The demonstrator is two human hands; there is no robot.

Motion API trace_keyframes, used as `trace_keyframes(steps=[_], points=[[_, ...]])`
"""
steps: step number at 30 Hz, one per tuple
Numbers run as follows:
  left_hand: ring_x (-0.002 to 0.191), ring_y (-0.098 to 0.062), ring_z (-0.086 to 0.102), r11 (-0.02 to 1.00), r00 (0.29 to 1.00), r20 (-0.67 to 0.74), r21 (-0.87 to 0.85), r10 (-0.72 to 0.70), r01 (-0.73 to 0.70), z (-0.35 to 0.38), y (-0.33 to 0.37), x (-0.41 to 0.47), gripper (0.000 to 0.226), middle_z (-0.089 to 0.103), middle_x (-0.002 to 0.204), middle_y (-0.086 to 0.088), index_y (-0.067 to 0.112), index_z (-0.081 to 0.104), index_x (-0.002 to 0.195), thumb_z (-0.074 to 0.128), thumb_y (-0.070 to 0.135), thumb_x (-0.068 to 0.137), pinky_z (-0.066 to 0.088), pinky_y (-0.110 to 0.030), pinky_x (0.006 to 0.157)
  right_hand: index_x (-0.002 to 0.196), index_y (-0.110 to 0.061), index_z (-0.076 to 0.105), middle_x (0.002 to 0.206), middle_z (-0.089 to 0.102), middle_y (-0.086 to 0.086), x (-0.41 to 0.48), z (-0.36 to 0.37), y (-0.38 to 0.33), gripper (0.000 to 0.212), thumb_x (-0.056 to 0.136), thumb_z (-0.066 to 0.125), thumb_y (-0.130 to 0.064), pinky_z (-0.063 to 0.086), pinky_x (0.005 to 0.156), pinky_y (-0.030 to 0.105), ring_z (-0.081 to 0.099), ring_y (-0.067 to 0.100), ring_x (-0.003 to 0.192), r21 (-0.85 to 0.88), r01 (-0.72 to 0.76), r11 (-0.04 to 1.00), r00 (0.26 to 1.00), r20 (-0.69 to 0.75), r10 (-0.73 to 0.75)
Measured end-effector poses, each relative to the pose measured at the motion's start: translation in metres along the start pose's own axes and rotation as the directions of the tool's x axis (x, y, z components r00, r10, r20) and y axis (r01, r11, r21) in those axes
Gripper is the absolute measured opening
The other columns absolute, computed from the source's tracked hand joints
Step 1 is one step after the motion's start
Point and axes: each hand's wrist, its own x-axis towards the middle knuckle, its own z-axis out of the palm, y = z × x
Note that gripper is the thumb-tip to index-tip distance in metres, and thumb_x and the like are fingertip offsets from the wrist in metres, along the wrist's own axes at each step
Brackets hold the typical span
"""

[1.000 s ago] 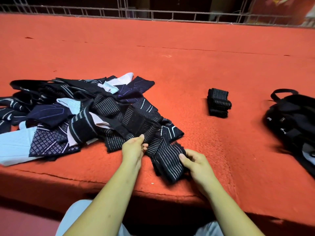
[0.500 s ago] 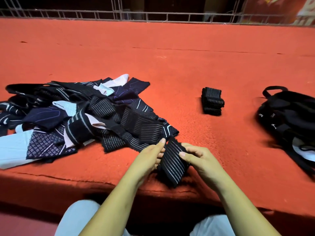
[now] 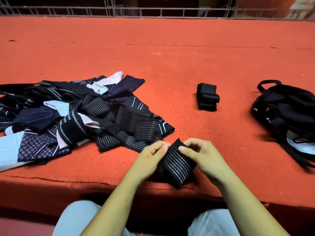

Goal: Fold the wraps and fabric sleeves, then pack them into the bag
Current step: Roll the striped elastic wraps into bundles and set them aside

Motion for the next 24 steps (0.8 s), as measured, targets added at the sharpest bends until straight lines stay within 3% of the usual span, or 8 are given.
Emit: trace_keyframes(steps=[2,5,7,9,13,15,19,24], points=[[0.12,-0.002,0.056,0.998,0.989,0.15,0.066,-0.013,0.003,0.004,-0.003,0.0,0.035,0.065,0.125,0.011,0.02,0.06,0.13,0.046,0.031,0.099,0.038,-0.018,0.106,0.079,-0.007,0.067,0.072,0.064,-0.001,0.001,-0.006,-0.003,0.011,0.09,0.067,-0.008,0.042,0.062,0.019,0.054,0.008,0.068,0.025,0.006,1.0,1.0,-0.022,-0.006],[0.119,-0.008,0.059,0.995,0.971,0.22,0.054,-0.09,0.08,0.006,-0.002,0.006,0.031,0.067,0.125,0.004,0.031,0.061,0.124,0.048,0.041,0.097,0.041,-0.029,0.108,0.08,-0.007,0.066,0.072,0.063,0.001,0.005,-0.014,-0.007,0.012,0.091,0.064,-0.004,0.044,0.062,0.019,0.055,0.01,0.068,0.035,-0.008,0.999,1.0,-0.014,0.009],[0.106,-0.012,0.062,0.996,0.98,0.183,0.07,-0.074,0.062,0.005,-0.002,0.013,0.037,0.071,0.115,-0.004,0.023,0.066,0.116,0.05,0.048,0.094,0.046,-0.039,0.102,0.079,-0.008,0.065,0.07,0.061,0.001,0.009,-0.019,-0.008,0.014,0.091,0.063,-0.002,0.042,0.058,0.018,0.053,0.01,0.065,0.045,-0.015,0.999,0.999,-0.028,0.016],[0.091,-0.008,0.06,0.995,0.99,0.14,0.097,-0.027,0.013,0.003,-0.001,0.018,0.033,0.069,0.098,0.002,0.019,0.065,0.105,0.05,0.046,0.095,0.047,-0.035,0.09,0.078,-0.01,0.065,0.068,0.06,-0.001,0.012,-0.024,-0.009,0.017,0.091,0.061,0.0,0.041,0.057,0.018,0.052,0.009,0.063,0.073,-0.015,0.997,0.998,-0.054,0.019],[0.076,-0.004,0.051,0.995,0.998,-0.057,0.103,-0.011,0.017,-0.011,-0.009,0.022,0.024,0.059,0.08,0.01,0.022,0.06,0.088,0.053,0.045,0.09,0.04,-0.032,0.078,0.086,-0.012,0.064,0.07,0.064,-0.007,0.017,-0.047,-0.004,0.017,0.096,0.053,-0.005,0.041,0.058,0.017,0.054,0.003,0.062,0.374,-0.007,0.927,0.969,-0.227,0.099],[0.073,-0.006,0.051,0.987,0.997,-0.075,0.154,-0.025,0.037,-0.017,-0.012,0.02,0.026,0.058,0.077,0.011,0.025,0.058,0.087,0.058,0.051,0.083,0.04,-0.033,0.075,0.087,-0.016,0.068,0.074,0.062,-0.009,0.018,-0.061,0.001,0.014,0.094,0.057,-0.01,0.036,0.059,0.02,0.049,0.005,0.067,0.252,-0.013,0.968,0.946,-0.31,0.093],[0.071,-0.012,0.05,0.999,0.995,0.099,-0.042,-0.012,0.016,-0.009,0.011,0.022,0.013,0.056,0.074,0.002,0.024,0.058,0.081,0.067,0.032,0.084,0.04,-0.03,0.066,0.084,-0.016,0.065,0.063,0.052,-0.007,0.025,-0.068,-0.001,0.016,0.096,0.056,-0.01,0.025,0.047,0.018,0.035,0.004,0.051,0.34,-0.017,0.94,0.956,-0.269,0.115],[0.069,-0.008,0.056,0.971,0.986,0.098,-0.212,0.133,-0.11,-0.003,0.055,0.034,0.01,0.062,0.076,0.005,0.01,0.053,0.09,0.063,0.012,0.09,0.049,-0.02,0.067,0.084,-0.012,0.056,0.048,0.033,-0.006,0.038,-0.067,-0.015,0.011,0.095,0.055,-0.012,0.022,0.04,0.018,0.027,0.004,0.039,0.535,-0.014,0.845,0.967,-0.208,0.148]])
